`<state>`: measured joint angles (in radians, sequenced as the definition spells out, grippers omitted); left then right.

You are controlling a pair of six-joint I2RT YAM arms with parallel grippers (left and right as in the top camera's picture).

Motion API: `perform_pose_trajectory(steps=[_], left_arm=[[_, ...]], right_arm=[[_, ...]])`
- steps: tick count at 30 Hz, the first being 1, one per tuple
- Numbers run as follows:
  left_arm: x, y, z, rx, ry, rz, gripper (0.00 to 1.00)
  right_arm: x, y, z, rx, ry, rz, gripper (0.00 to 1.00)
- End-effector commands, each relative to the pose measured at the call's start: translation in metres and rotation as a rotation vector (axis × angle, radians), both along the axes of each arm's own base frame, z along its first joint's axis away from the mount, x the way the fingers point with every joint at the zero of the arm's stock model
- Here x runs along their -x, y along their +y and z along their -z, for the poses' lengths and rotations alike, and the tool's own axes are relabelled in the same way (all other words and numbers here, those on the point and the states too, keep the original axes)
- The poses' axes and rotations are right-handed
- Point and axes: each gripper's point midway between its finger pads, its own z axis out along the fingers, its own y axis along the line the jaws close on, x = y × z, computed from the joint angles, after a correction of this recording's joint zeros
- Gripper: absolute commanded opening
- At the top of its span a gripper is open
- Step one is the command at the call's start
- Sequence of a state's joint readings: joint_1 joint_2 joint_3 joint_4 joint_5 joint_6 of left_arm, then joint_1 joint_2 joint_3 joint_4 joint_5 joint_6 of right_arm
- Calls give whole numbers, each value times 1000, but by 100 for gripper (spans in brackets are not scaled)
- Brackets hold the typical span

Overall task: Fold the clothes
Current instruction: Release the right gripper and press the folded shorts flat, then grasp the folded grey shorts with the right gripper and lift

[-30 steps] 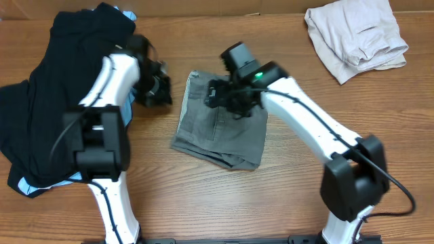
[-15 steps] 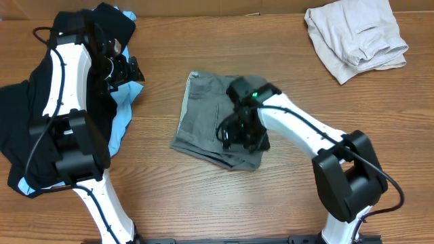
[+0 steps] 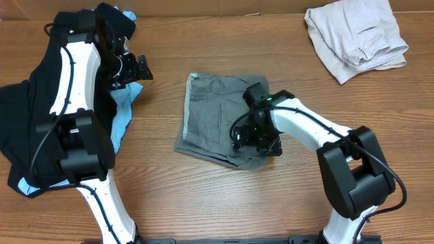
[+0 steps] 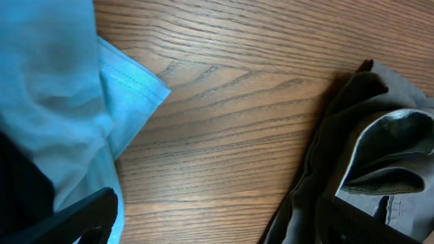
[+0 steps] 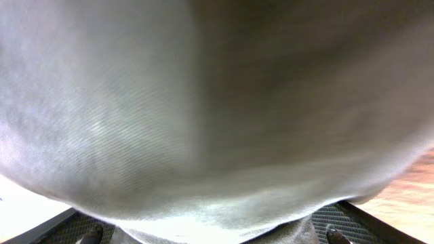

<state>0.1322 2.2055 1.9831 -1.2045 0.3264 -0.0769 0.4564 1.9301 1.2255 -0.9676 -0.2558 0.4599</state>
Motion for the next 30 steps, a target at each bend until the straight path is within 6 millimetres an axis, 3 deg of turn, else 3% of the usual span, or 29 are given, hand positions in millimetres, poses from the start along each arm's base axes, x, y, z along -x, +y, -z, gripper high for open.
perform_pose_trajectory(steps=[1,15,19,23,26,30], left_arm=[[-1,-9,-2,8,-5,9,96],[-3,-38,-3,6,-15,72,97],[-7,-39,-2,-17,-35,80,99],[-15,-35,-3,-26,-66,71,100],[-18,-28,-4,-27,-77,58,100],[-21,-16,-5,-32,-90,38,100]], right_arm=[[-14,-40,15,119,-39,48,96],[-71,-124,15,81,-150,249,98],[-86,-127,-1,0,-187,208,90],[-102,-124,-36,9,-251,194,90],[-113,-110,-73,-8,-321,161,92],[-118,-72,-112,-51,-392,74,96]])
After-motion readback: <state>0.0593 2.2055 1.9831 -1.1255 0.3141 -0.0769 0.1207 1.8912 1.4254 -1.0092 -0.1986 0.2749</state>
